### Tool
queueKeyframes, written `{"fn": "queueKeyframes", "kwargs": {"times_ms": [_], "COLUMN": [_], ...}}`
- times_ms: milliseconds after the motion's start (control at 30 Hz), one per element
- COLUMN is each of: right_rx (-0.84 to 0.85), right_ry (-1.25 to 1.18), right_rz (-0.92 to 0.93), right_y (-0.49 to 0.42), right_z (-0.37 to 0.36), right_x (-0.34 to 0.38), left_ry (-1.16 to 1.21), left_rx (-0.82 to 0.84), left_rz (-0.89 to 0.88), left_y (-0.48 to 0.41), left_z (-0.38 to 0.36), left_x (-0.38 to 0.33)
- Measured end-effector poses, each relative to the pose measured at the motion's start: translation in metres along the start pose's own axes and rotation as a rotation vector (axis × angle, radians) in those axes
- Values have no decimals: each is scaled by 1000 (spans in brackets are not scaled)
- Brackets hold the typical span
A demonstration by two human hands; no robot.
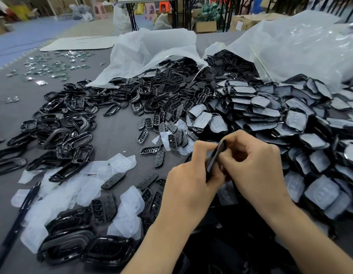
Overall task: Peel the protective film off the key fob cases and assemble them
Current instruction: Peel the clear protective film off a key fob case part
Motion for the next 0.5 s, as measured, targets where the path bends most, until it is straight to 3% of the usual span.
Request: {"fn": "queueKeyframes", "kwargs": {"times_ms": [133, 300, 500], "right_rx": [-40, 24, 150], "right_ry": [-73, -390, -539], "right_rz": [78, -75, -179], "right_y": [1, -5, -3], "right_z": [6, 2, -12], "right_x": [7, -9, -13], "left_ry": [207, 589, 744], "left_rx": [-94, -104, -33], "left_rz": [158, 365, 340], "left_y": [0, 1, -3], "left_z": [4, -2, -5], "left_x": [19, 41, 33]}}
Point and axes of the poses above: each hand's wrist, its own y-axis away from the middle knuckle, its own z-axis out of the back of the hand, x = y × z, the point moved 9 cm from there along -y, towards the middle knuckle, and after that the axes turned 2 degrees about x, right-handed, at the moved point
